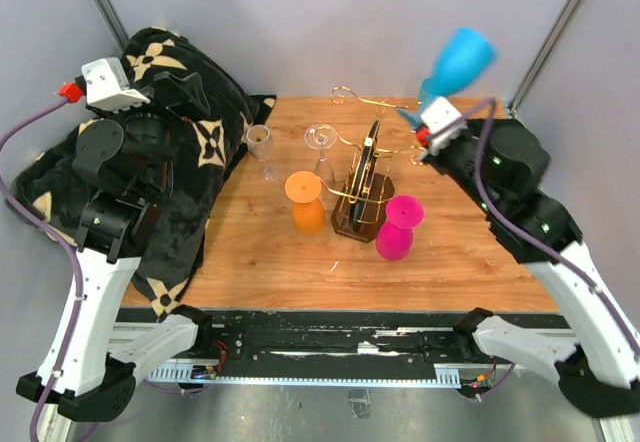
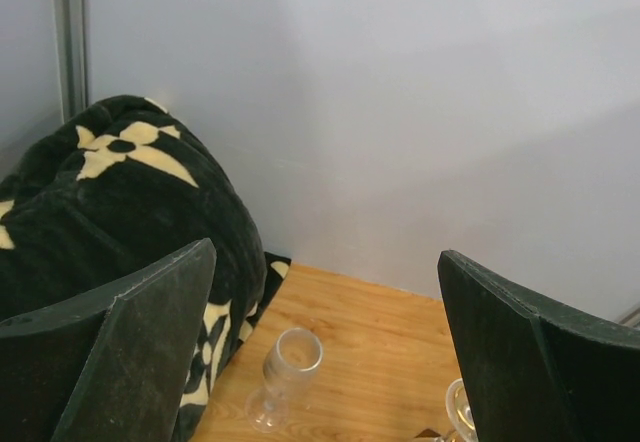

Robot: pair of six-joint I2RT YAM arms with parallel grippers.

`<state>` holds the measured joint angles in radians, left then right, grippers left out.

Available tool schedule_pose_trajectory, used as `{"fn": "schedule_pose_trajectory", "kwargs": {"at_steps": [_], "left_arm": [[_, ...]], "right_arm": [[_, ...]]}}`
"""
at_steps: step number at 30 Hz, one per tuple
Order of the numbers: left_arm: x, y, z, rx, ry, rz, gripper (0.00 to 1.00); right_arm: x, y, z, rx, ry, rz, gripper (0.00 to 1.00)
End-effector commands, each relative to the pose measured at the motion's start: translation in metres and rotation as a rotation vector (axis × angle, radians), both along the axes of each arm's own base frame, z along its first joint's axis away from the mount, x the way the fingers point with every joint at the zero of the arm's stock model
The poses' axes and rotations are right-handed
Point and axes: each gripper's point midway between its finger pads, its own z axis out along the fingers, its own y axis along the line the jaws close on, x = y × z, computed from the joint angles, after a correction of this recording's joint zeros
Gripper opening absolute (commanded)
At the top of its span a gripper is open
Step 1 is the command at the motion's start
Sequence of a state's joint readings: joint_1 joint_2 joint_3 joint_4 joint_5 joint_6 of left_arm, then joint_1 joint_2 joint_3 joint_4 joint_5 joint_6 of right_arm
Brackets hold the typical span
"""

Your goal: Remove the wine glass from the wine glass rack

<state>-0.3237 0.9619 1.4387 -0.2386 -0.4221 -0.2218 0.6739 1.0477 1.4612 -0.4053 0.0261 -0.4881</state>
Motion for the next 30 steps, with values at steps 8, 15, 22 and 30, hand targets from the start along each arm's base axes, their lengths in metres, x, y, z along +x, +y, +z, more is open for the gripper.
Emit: {"fn": "schedule_pose_trajectory", "kwargs": {"at_steps": [8,15,22,30], "left_arm": [[-0.002,-0.009,-0.008,-0.029,0.014,-0.058,1.0],[-0.003,-0.015,-0.015,-0.05,0.029,-0.089,1.0],[-0.008,-0.023,-0.021,-0.111,0.01,-0.142,1.0],[-0.01,-0.028,-0.031,-0.114,0.026,-0.169,1.0]], "right_arm": [[0.025,-0.212,-0.069,-0.345,-0.234,-0.736,0.01],[0.061,-0.247,-0.149,-0.48,-0.198,-0.909,0.01],[0.055,-0.281,-0.213,-0.544,-0.116,-1.11,0.01],[0.049,-0.315,-0.269,-0.588,0.094,-1.257,0.01]]}}
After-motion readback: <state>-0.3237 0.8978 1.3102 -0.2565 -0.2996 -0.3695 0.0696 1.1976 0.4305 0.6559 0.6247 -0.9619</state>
